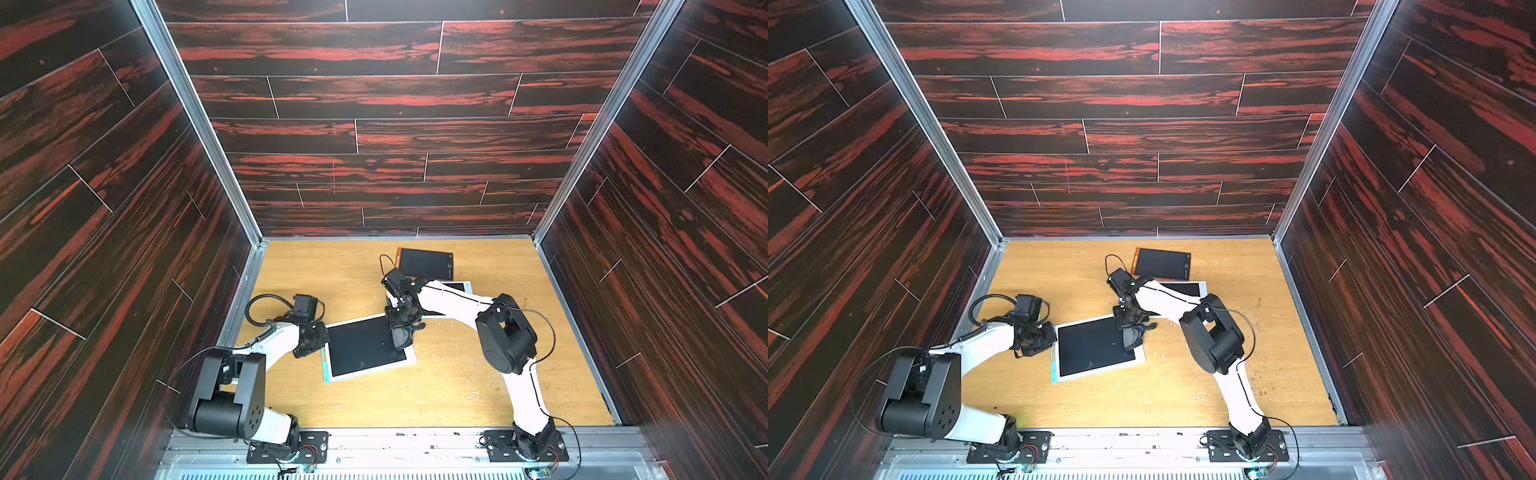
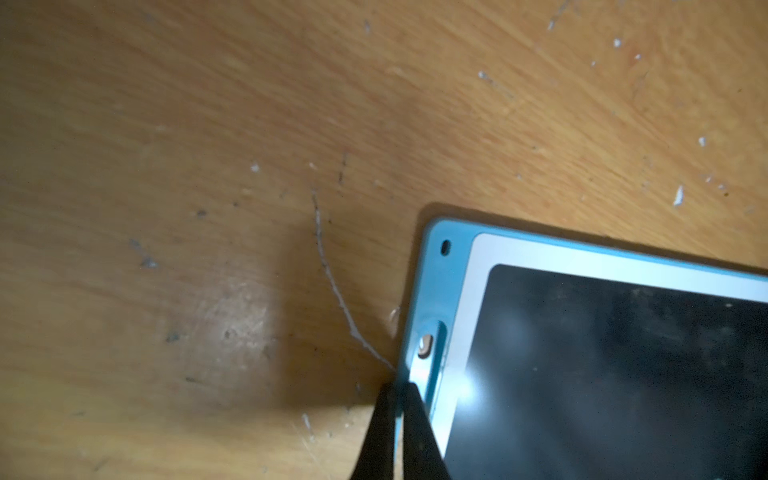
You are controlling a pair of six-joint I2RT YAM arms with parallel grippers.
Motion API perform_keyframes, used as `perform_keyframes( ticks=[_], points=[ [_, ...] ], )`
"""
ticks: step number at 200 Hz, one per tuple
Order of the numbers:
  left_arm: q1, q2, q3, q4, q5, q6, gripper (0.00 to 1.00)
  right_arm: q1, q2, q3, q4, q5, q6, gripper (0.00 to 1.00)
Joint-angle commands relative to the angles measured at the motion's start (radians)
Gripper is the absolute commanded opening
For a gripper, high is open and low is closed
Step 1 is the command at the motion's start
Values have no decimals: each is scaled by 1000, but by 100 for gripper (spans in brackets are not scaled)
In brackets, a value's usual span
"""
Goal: Wipe the drawing tablet
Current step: Wipe the dirt from the drawing tablet.
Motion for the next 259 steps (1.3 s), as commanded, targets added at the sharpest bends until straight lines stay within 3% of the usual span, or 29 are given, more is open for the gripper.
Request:
perform_keyframes(
  ticks=[1,24,73,100,128,150,170,197,223,259],
  points=[
    [-11,38,7,-92,-48,8,8,5,5,-12,-36,3,4,0],
    [-26,83,36,-127,-57,17,8,12,60,49,-47,-67,3,0],
    [-57,120,73,-167,-100,8,8,121,212,264,-34,-361,41,0],
    [-58,112,66,-166,-108,1,8,167,254,257,50,-530,100,0],
    [-58,108,62,-164,-110,-1,8,166,195,32,224,-653,154,0],
    [-58,105,60,-163,-112,-1,8,90,25,-284,341,-607,164,0],
    [-58,106,60,-161,-111,-1,8,-46,-146,-563,403,-544,148,0],
    [-58,104,60,-161,-106,1,8,-160,-229,-713,386,-471,102,0],
    [-58,95,53,-160,-102,1,8,-74,-191,-658,413,-504,158,0],
    [-60,98,51,-156,-92,2,6,143,39,-270,350,-549,235,0]
  ],
)
